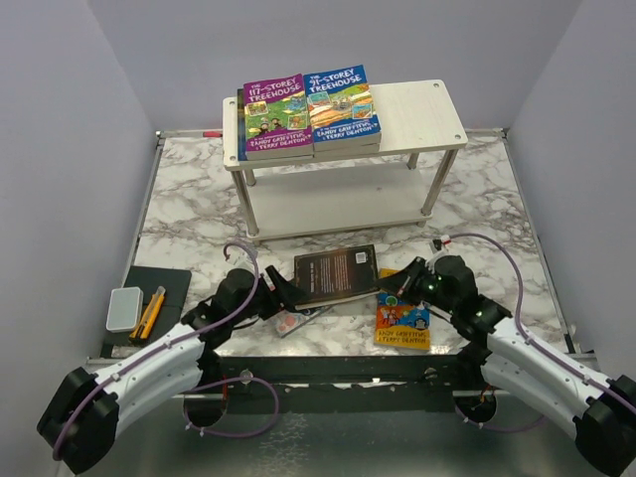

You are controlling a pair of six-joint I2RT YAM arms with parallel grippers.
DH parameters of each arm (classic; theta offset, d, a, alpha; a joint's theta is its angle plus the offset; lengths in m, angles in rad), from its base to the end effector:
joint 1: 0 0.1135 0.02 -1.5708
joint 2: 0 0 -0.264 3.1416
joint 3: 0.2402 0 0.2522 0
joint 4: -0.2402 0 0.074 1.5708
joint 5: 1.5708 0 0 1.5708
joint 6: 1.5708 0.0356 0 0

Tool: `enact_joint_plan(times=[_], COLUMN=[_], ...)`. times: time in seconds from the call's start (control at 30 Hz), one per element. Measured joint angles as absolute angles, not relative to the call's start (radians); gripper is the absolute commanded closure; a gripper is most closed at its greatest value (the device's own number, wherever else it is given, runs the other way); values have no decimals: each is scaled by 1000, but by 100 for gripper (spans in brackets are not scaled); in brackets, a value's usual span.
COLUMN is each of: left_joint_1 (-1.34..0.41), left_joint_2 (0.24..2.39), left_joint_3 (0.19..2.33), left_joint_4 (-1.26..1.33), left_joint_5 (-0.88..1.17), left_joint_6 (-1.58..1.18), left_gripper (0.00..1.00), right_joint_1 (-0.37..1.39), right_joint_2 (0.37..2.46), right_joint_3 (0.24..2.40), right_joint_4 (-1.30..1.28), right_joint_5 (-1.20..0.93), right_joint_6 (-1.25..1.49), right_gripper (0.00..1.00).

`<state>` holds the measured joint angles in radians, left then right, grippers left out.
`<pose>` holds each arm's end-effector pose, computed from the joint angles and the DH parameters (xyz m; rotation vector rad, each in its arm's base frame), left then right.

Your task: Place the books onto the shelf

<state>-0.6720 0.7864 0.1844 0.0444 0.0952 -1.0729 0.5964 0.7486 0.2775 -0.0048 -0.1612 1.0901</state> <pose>0.1249 -0.1037 0.1532 -0.4057 2.3076 -1.0672 0.1367 0.0997 0.1855 0.4456 2.2249 1.1535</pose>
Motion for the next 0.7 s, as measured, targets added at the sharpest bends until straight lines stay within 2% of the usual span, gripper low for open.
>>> enact_joint_plan(times=[0.47, 0.7], left_joint_1=[-683, -683], left_joint_2=[569, 570], left_joint_3=[79, 56], left_joint_4=[1, 40], left_joint_5=[195, 204], left_joint_6=[-1270, -1356], left_gripper=[17, 15], right_joint_1=[596, 596], right_joint_2=[673, 697], right_joint_3=[278, 278], right_joint_4=[-62, -36], right_joint_5=[-119, -112], right_joint_6=[1209, 1244], right_gripper=[100, 100])
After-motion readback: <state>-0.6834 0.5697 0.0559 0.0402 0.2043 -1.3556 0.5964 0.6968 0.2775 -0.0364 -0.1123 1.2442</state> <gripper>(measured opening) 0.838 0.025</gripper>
